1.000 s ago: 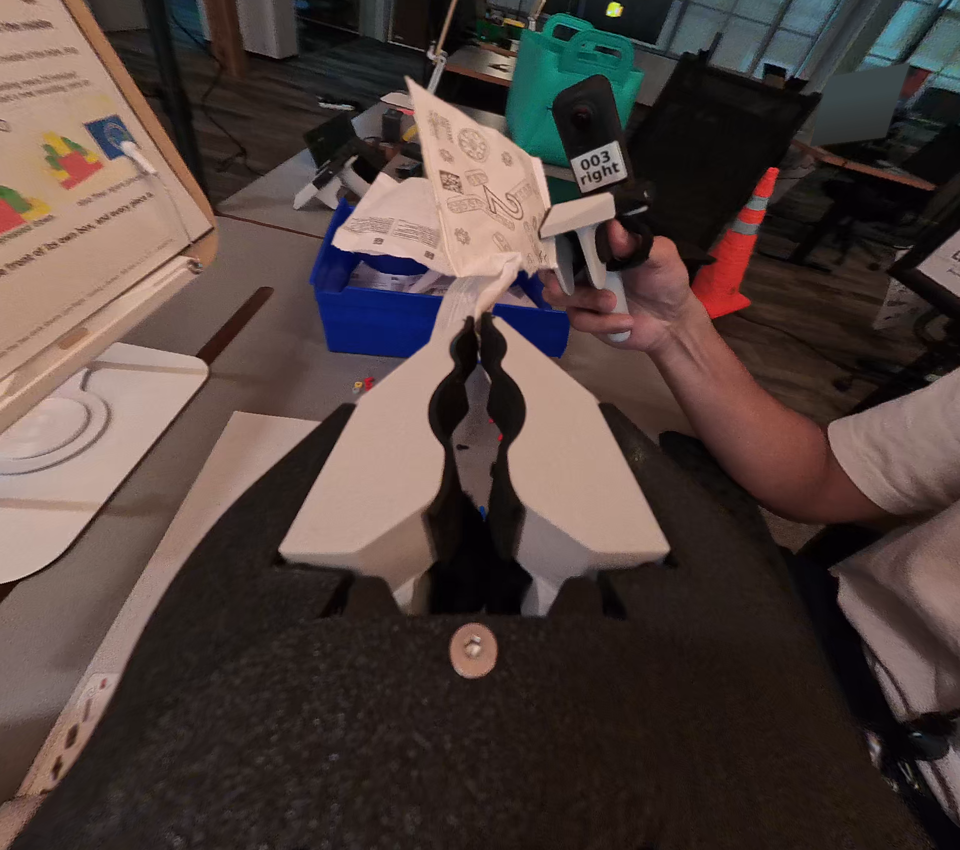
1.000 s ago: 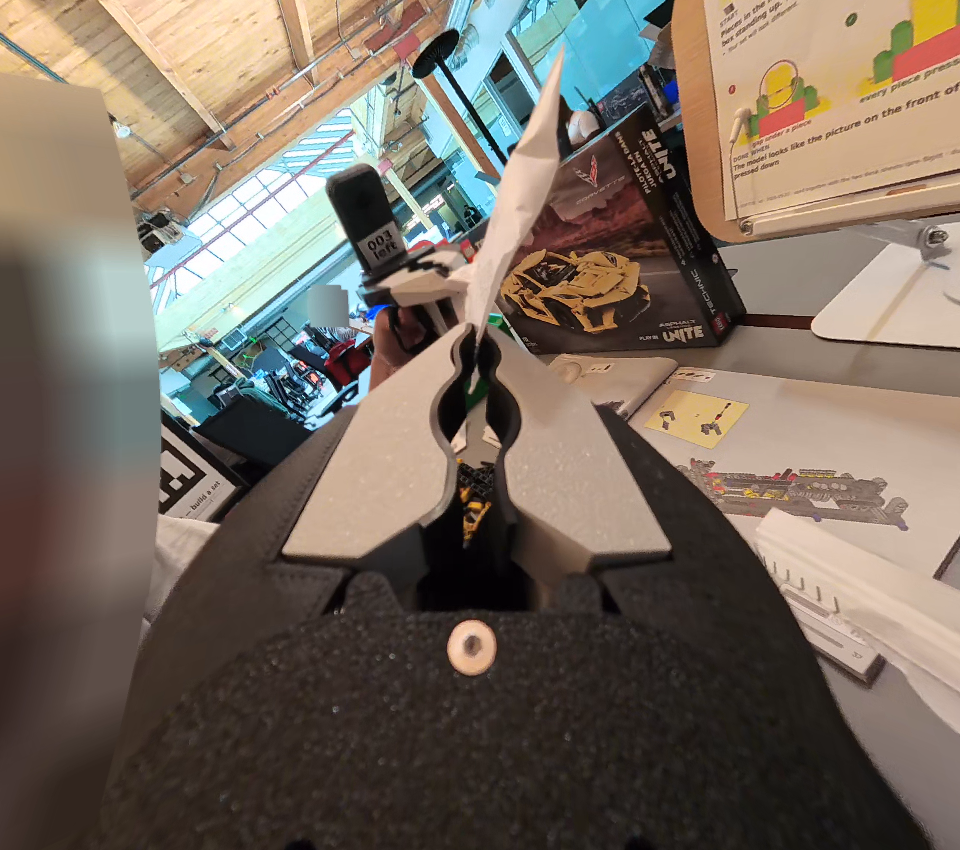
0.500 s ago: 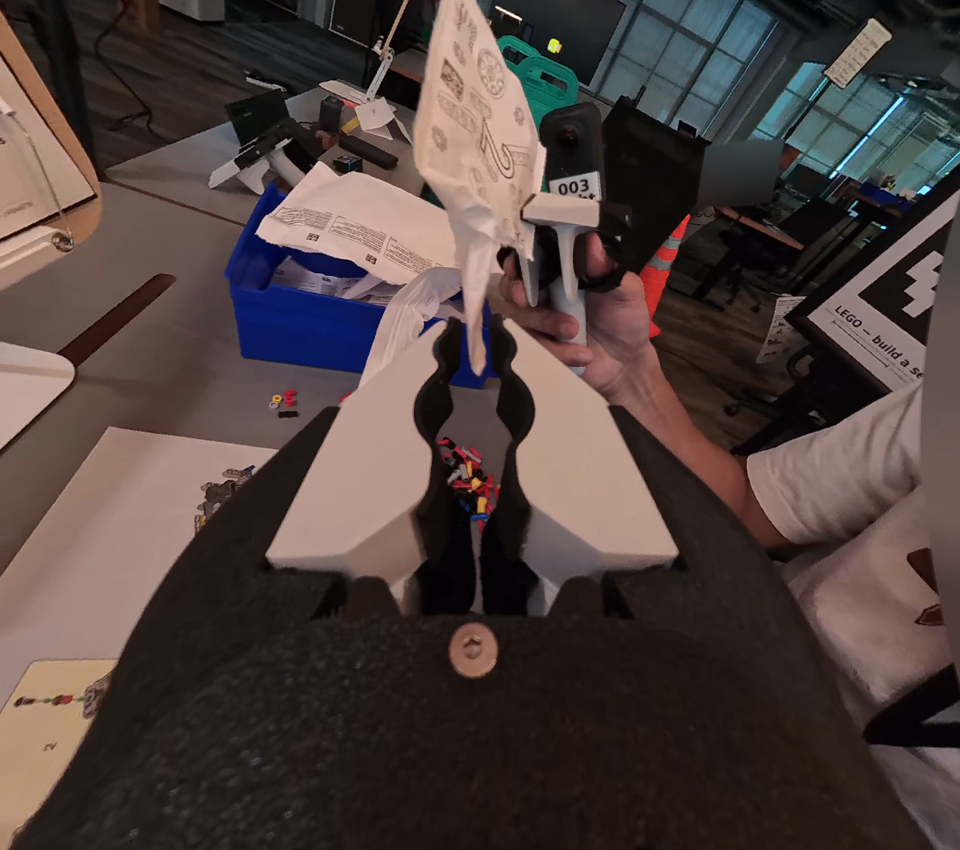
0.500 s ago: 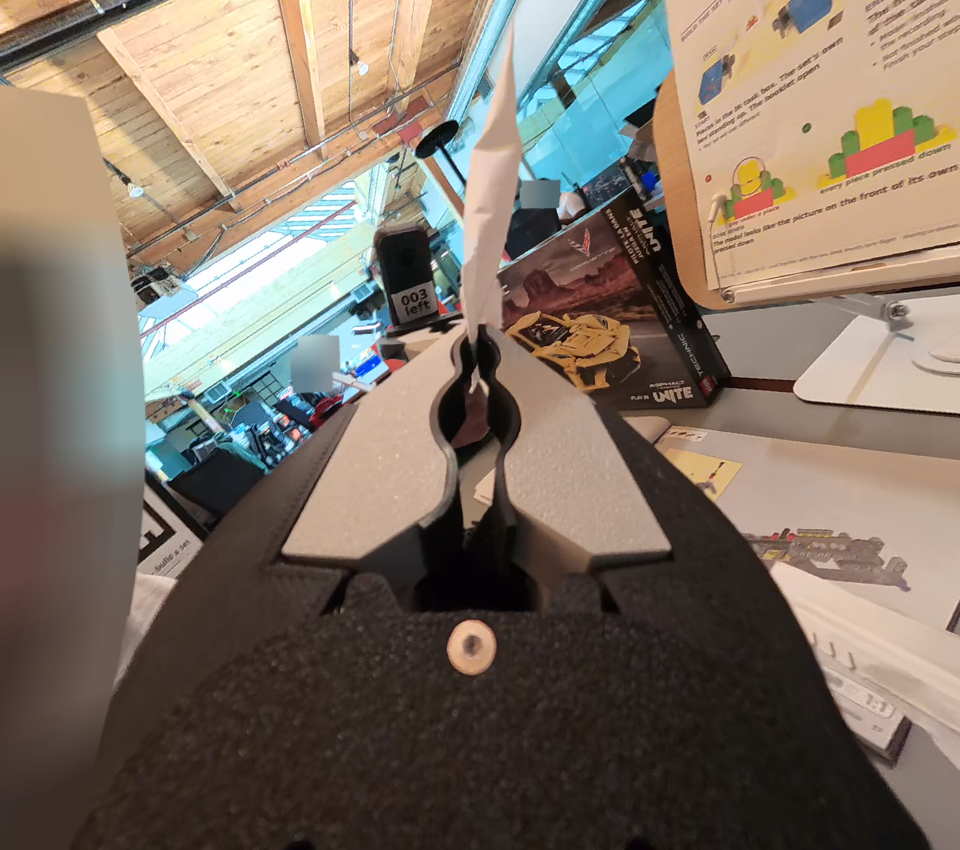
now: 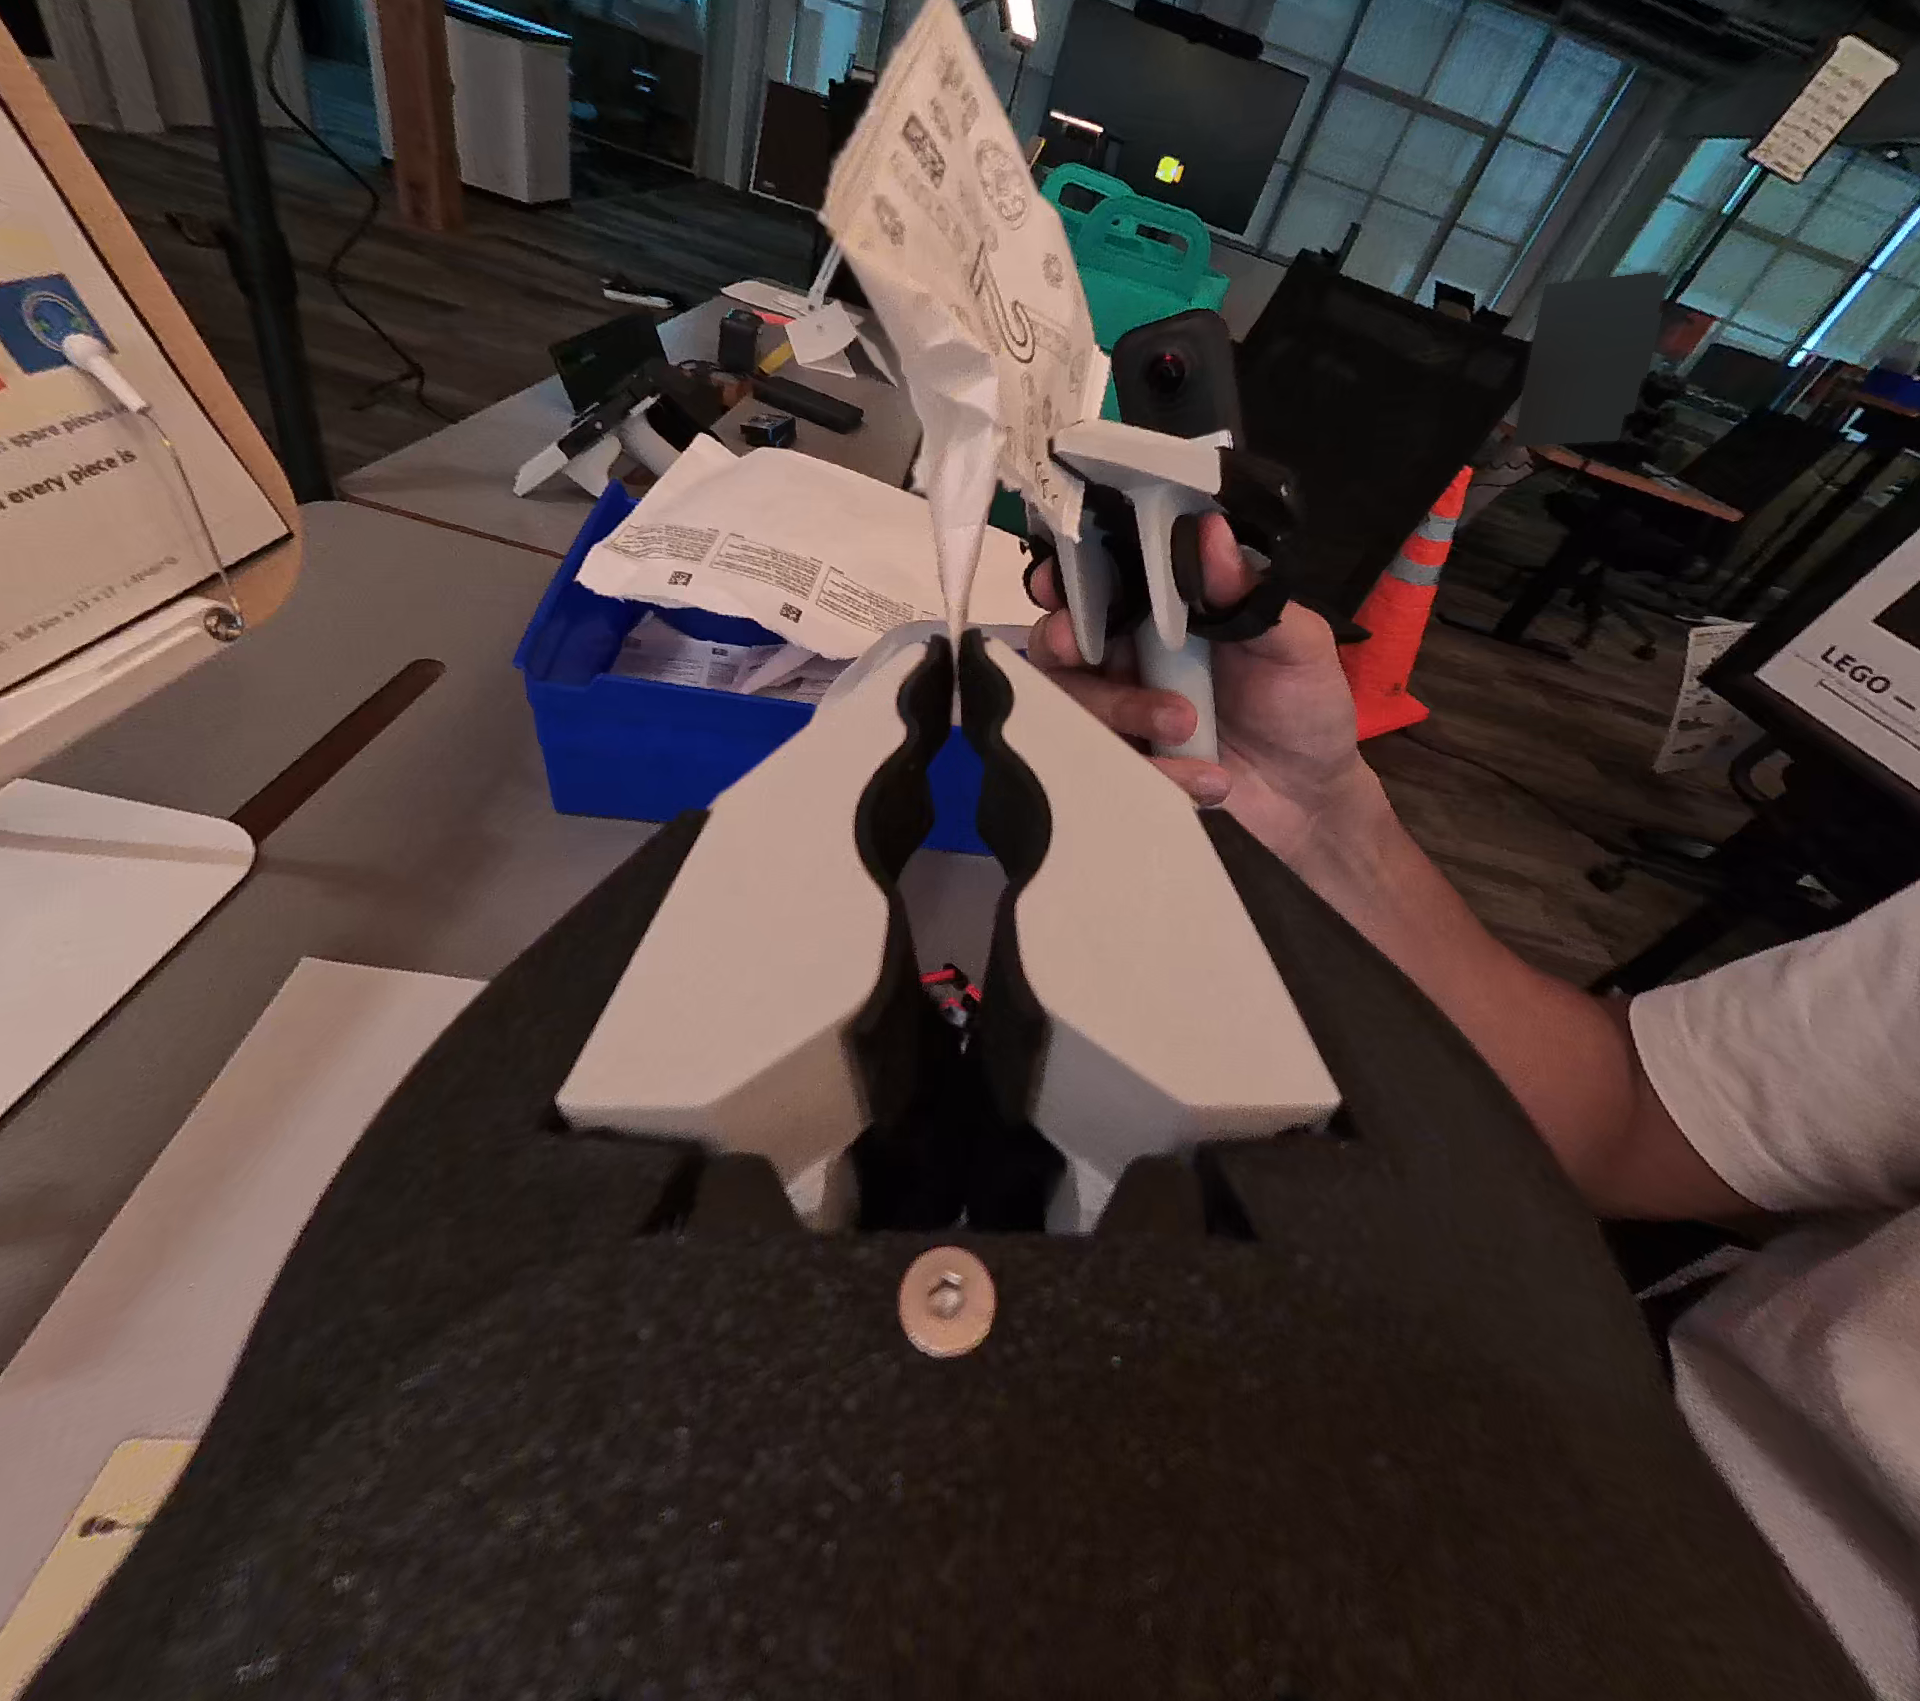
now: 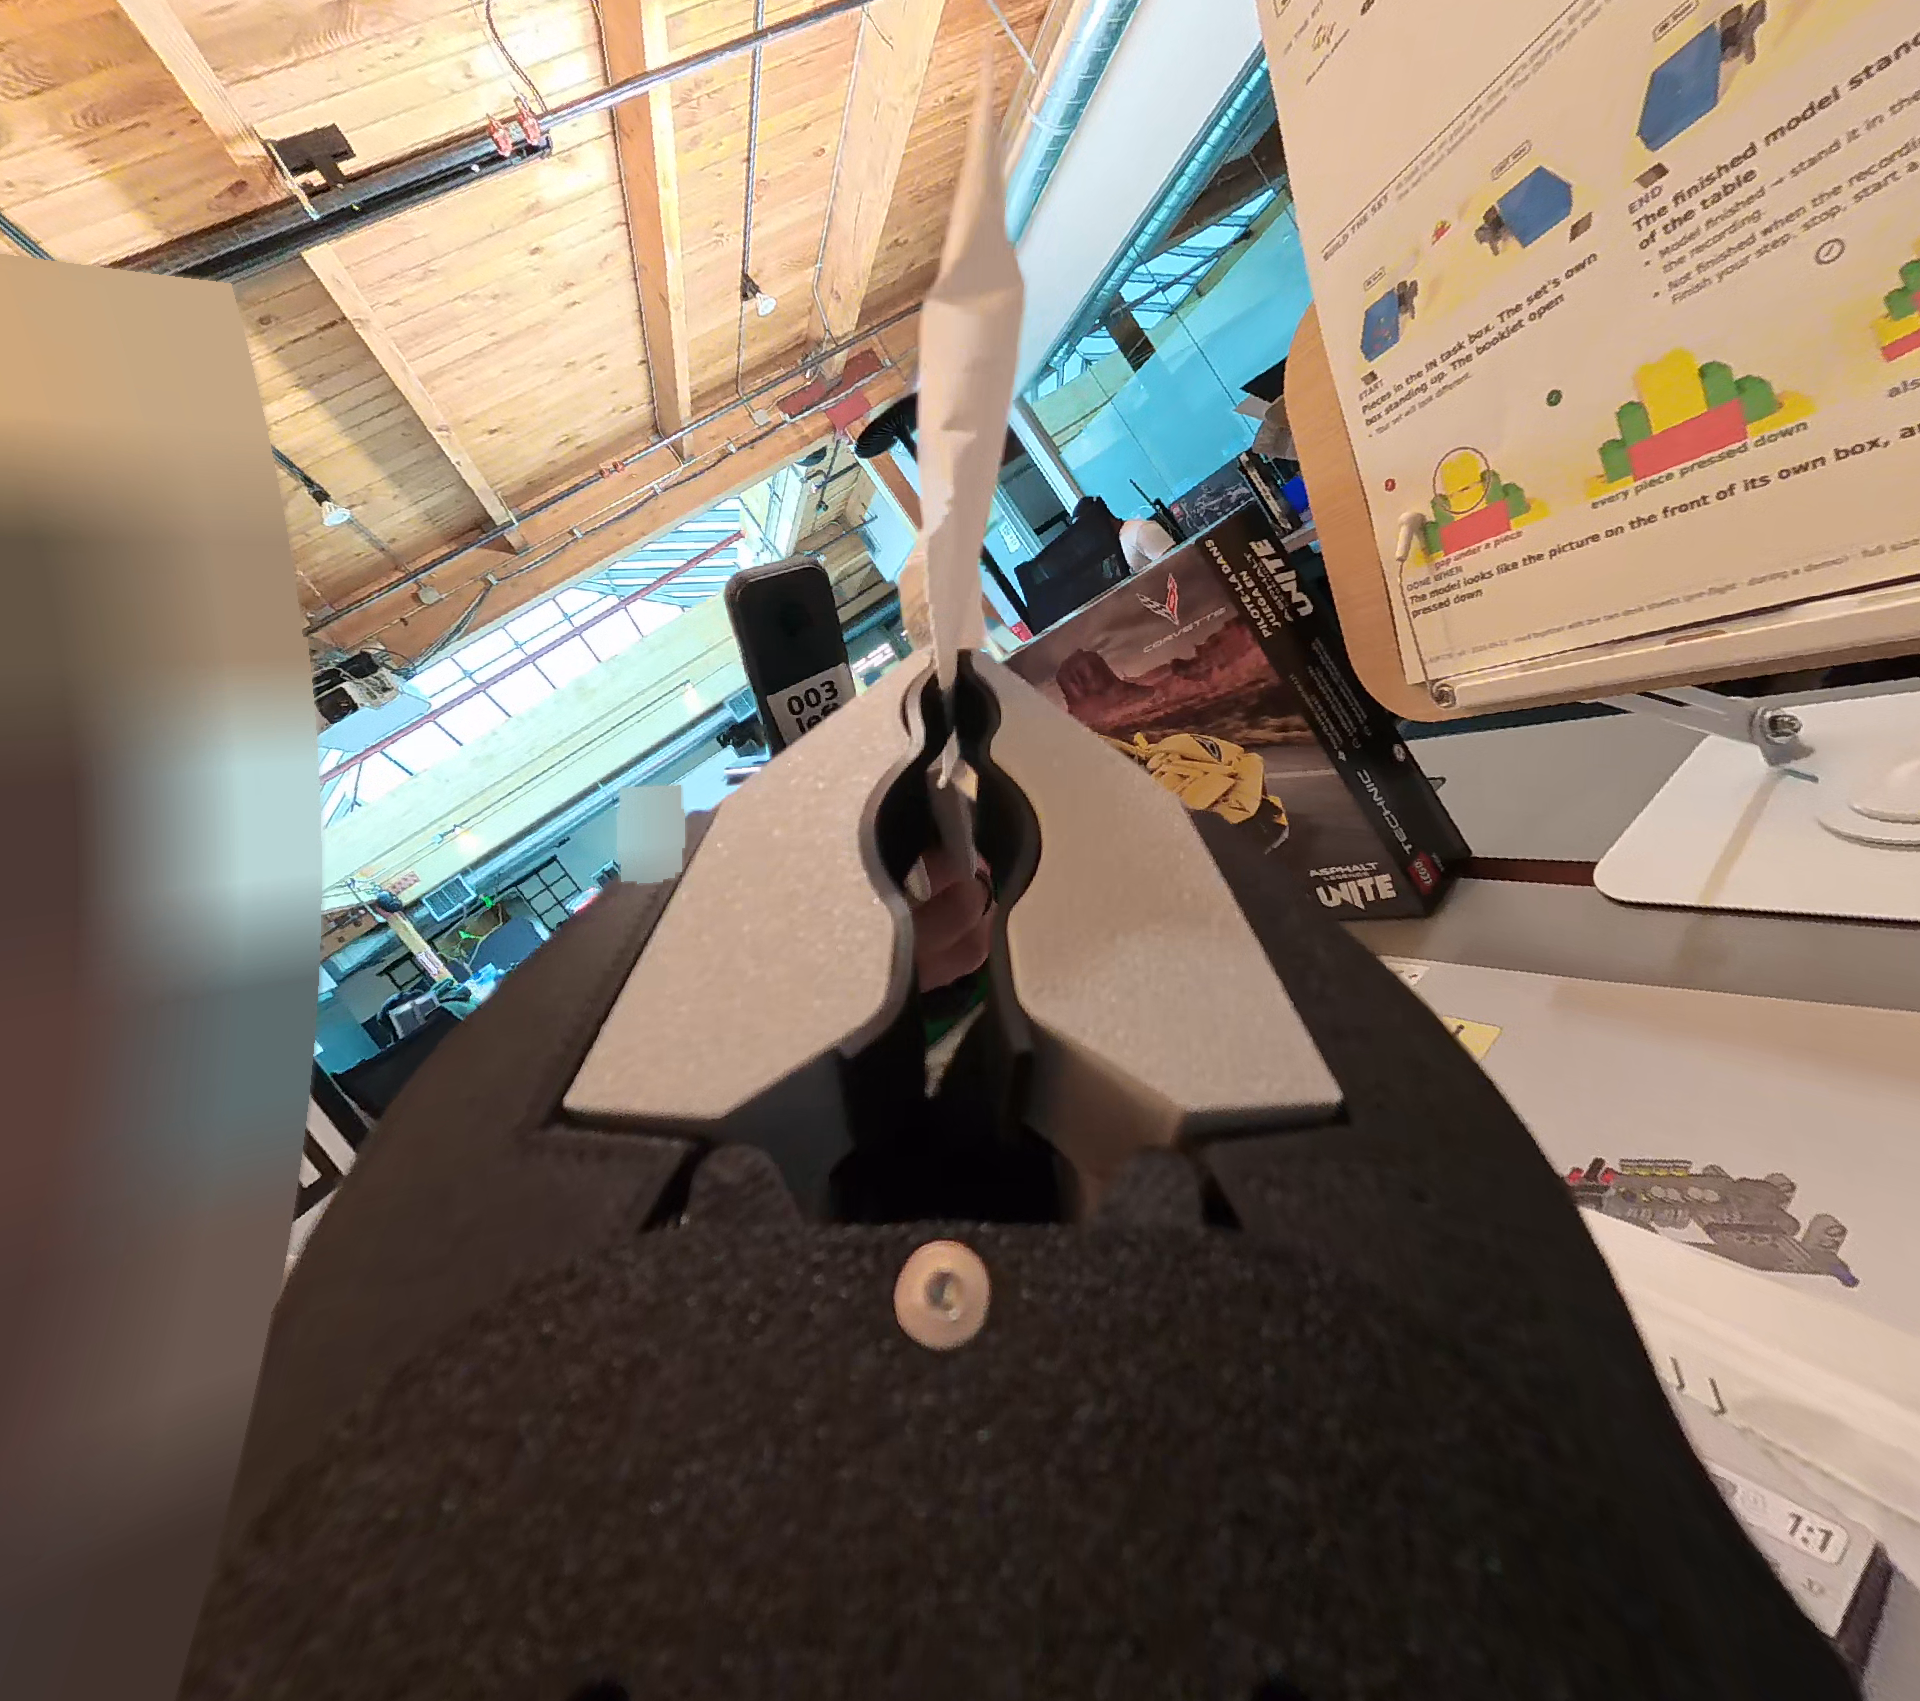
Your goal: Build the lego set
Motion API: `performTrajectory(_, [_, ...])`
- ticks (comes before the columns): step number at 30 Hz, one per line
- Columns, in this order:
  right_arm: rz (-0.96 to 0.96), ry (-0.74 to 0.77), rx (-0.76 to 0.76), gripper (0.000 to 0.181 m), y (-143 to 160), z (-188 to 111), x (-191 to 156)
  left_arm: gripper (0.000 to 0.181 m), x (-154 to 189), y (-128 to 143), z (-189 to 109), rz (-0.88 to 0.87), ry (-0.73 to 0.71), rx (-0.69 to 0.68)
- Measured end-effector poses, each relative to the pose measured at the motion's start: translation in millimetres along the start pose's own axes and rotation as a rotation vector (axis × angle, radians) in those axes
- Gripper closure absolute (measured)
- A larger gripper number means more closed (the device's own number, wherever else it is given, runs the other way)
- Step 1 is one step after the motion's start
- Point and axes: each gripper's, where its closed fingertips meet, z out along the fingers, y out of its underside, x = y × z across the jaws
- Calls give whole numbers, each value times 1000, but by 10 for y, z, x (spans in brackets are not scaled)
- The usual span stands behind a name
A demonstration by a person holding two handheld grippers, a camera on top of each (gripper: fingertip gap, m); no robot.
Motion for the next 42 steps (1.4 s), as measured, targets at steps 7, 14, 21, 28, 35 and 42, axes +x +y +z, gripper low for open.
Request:
performTrajectory(7, [-228,96,-145,144,39,-111,38,181,-53,169,-137,17,-29,-143])
performTrajectory(14, [-740,270,-330,153,-52,-309,-510,181,-18,447,-356,136,-117,-398])
performTrajectory(21, [-1136,175,-843,160,909,84,-429,181,169,740,-290,244,-106,-592])
performTrajectory(28, [-1152,151,-1280,160,1216,-134,-39,181,277,905,-153,309,-63,-666])
performTrajectory(35, [-1115,180,-1335,177,1252,-261,79,181,295,1005,-57,323,-50,-702])
performTrajectory(42, [-1121,179,-1344,176,1257,-325,93,181,299,1068,5,296,-22,-707])
